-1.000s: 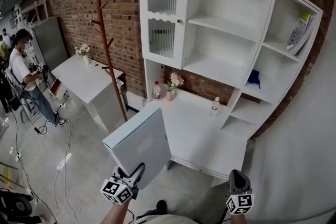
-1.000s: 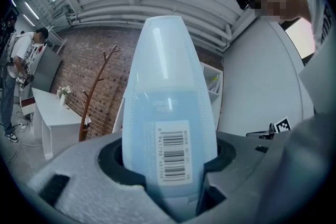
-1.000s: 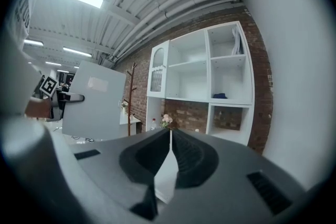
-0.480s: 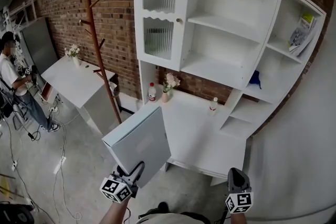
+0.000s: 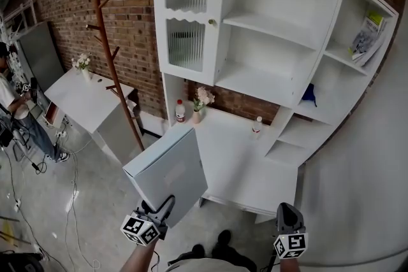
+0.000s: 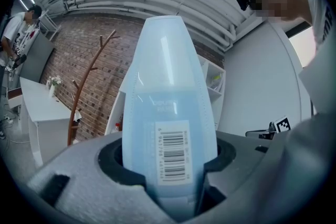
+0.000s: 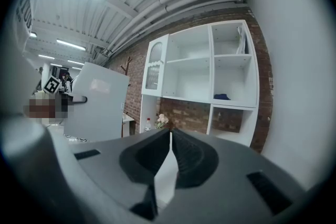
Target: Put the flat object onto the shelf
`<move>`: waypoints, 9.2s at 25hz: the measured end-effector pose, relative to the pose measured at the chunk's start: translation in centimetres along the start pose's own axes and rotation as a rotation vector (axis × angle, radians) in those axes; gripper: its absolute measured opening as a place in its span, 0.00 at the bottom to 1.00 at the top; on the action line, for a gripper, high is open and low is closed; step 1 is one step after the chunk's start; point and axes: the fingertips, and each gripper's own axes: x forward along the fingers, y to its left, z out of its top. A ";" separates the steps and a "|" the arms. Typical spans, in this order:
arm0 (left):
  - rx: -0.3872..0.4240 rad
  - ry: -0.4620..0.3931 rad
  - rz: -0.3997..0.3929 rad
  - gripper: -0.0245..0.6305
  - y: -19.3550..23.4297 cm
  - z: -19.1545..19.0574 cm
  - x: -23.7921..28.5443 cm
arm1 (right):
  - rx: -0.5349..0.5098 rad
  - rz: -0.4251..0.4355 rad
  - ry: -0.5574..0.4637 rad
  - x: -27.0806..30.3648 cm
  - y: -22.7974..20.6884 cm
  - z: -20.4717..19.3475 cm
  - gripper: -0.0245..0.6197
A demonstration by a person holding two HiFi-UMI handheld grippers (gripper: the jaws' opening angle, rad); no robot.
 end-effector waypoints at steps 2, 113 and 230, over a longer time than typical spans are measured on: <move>0.001 0.003 0.002 0.47 0.0 0.0 0.6 | 0.007 -0.001 0.000 0.6 -0.5 -0.2 0.09; -0.555 -0.264 -0.107 0.47 -7.3 14.2 48.6 | -0.056 0.078 -0.153 23.5 -14.6 9.0 0.09; 0.179 -0.053 0.053 0.74 -5.4 9.6 53.7 | -0.043 0.092 -0.122 27.8 -13.4 9.2 0.09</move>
